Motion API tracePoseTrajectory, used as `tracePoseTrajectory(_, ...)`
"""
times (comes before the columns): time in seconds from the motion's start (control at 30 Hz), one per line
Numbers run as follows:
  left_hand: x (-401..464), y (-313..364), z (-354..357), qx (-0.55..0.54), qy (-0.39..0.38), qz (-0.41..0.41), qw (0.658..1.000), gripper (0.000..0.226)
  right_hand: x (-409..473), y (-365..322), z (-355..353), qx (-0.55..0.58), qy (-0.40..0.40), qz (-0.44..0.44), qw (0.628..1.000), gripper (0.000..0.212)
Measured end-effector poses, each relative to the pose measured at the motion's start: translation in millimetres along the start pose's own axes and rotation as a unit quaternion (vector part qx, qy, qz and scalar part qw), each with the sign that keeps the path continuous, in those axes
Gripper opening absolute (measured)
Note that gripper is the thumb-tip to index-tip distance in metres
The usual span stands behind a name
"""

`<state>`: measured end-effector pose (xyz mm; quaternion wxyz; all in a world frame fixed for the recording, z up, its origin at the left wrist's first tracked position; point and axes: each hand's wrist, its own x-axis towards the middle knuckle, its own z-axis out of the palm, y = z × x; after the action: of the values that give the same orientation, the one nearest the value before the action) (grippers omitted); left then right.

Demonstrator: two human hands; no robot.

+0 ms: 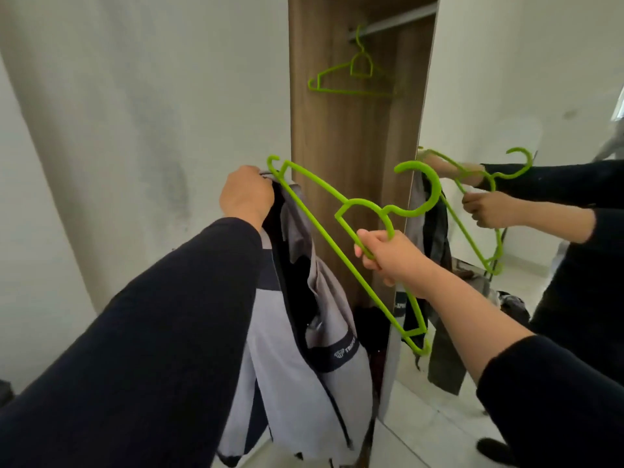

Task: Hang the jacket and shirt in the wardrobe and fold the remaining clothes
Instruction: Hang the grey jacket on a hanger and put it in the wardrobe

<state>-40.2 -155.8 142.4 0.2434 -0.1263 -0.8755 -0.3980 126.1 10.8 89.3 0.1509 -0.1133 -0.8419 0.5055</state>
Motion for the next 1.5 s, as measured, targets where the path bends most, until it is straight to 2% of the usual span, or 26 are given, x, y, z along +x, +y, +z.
tracePoseTrajectory(0.13,13,3,-4,-0.025,0.014,0.014,0.999,0.019,-12,19,-7,-0.051,-0.062,0.045,0.996,0.040)
tracePoseTrajectory(0.23,14,12,1,-0.008,0.000,0.058,0.998,0.018,-16,30,-1,-0.085,-0.090,0.071,0.990,0.040)
tracePoseTrajectory(0.33,-3,31,13,0.045,-0.021,0.123,0.991,0.019,-3,28,15,-0.037,-0.053,0.078,0.995,0.035)
tracePoseTrajectory(0.43,-25,47,22,0.070,-0.042,0.190,0.978,0.019,13,17,34,0.029,0.003,0.099,0.995,0.013)
tracePoseTrajectory(0.53,-42,57,24,0.060,-0.057,0.229,0.970,0.018,24,9,42,0.101,0.018,0.132,0.986,0.039)
tracePoseTrajectory(0.57,-46,59,22,0.050,-0.060,0.233,0.969,0.017,27,6,42,0.115,0.021,0.132,0.984,0.039)
tracePoseTrajectory(0.63,-48,57,15,0.020,-0.059,0.241,0.969,0.018,32,1,39,0.100,0.047,0.107,0.988,0.026)
tracePoseTrajectory(0.73,-39,32,3,0.025,-0.095,0.257,0.961,0.027,41,-8,29,-0.025,0.078,0.050,0.995,0.038)
tracePoseTrajectory(0.8,-33,12,-5,0.077,-0.142,0.253,0.954,0.041,41,-15,24,-0.092,0.074,0.001,0.993,0.041)
tracePoseTrajectory(0.87,-30,-1,-9,0.177,-0.151,0.252,0.939,0.053,38,-23,23,-0.148,0.050,-0.055,0.986,0.042)
tracePoseTrajectory(0.97,-33,-9,-11,0.219,-0.173,0.256,0.925,0.042,31,-29,22,-0.200,0.021,-0.098,0.975,0.043)
tracePoseTrajectory(1.07,-41,-12,-8,0.155,-0.225,0.249,0.929,0.023,24,-24,15,-0.200,0.017,-0.092,0.975,0.040)
tracePoseTrajectory(1.13,-50,-10,-4,0.083,-0.230,0.224,0.944,0.027,18,-21,11,-0.131,-0.020,-0.042,0.990,0.035)
tracePoseTrajectory(1.2,-53,-6,1,0.050,-0.195,0.216,0.956,0.041,13,-18,1,-0.028,-0.115,0.064,0.991,0.032)
tracePoseTrajectory(1.23,-53,-4,2,0.036,-0.184,0.206,0.960,0.045,12,-16,-6,0.017,-0.168,0.100,0.981,0.038)
tracePoseTrajectory(1.33,-50,-4,3,-0.041,-0.195,0.154,0.968,0.043,8,-10,-26,0.124,-0.263,0.127,0.948,0.056)
tracePoseTrajectory(1.4,-50,2,3,-0.079,-0.199,0.139,0.967,0.036,2,-11,-31,0.114,-0.250,0.136,0.952,0.051)
tracePoseTrajectory(1.5,-56,18,6,-0.090,-0.196,0.153,0.964,0.046,-8,-20,-30,0.015,-0.171,0.118,0.978,0.023)
